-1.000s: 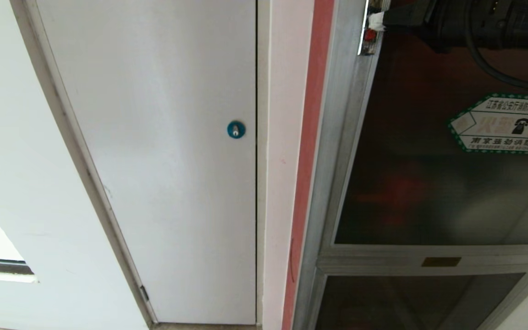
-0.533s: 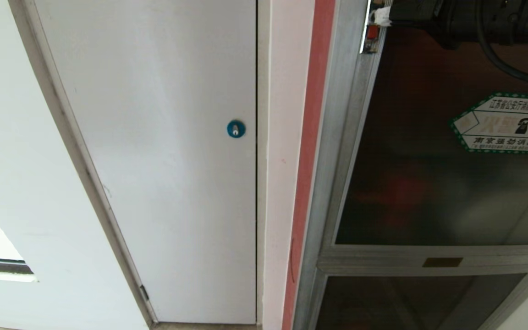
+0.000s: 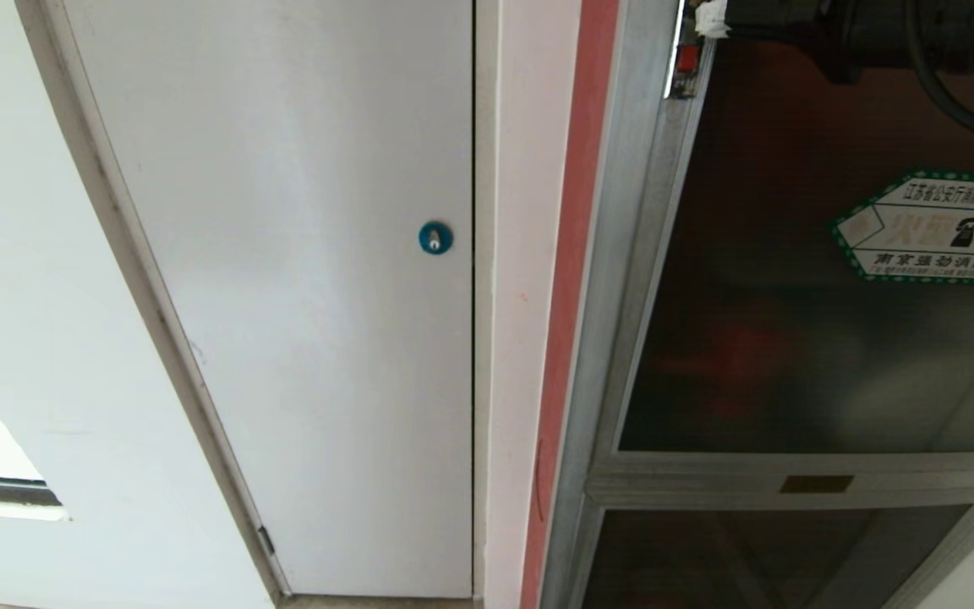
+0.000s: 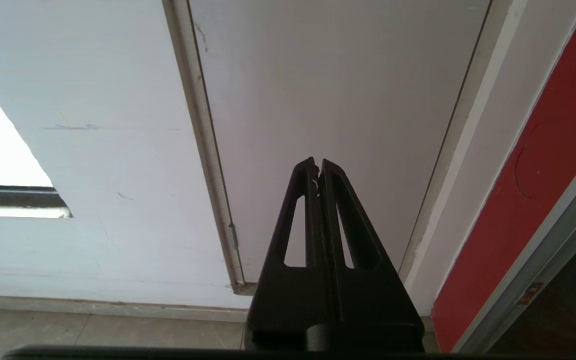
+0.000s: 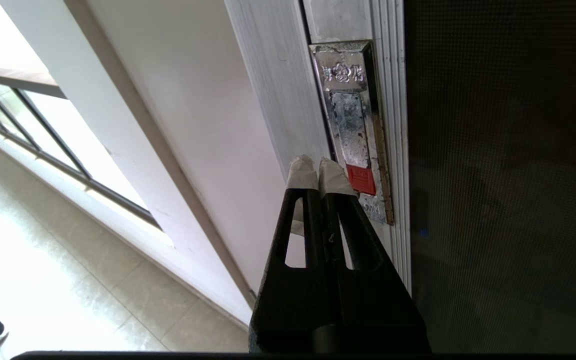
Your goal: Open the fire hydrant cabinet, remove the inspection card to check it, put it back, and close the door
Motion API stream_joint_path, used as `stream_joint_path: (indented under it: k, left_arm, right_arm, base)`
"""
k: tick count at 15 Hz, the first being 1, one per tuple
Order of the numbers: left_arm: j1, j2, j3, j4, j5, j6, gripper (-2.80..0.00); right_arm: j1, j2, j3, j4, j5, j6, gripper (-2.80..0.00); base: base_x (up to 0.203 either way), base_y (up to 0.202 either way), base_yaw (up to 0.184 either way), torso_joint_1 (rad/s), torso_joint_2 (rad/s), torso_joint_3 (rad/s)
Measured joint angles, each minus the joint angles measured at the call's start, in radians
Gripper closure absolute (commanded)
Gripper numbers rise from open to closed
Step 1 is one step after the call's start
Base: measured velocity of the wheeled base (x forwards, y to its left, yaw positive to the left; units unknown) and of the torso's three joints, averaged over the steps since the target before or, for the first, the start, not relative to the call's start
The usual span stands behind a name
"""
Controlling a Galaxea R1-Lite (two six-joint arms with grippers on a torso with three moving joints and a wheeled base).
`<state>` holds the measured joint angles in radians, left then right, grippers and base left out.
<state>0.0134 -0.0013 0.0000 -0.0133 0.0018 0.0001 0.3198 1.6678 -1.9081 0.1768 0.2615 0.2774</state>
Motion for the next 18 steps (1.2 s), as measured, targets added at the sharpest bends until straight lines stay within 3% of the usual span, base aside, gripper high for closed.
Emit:
stream_joint_path:
  k: [18]
  left_arm:
    - [0.000,0.000,0.000,0.000,0.000,0.000,0.00]
  right_arm:
    - [0.034,-0.363,0.320,0.007,0.002,0.003,0.00]
  base:
    - [0.000,0.000,0.000,0.000,0.00,0.000]
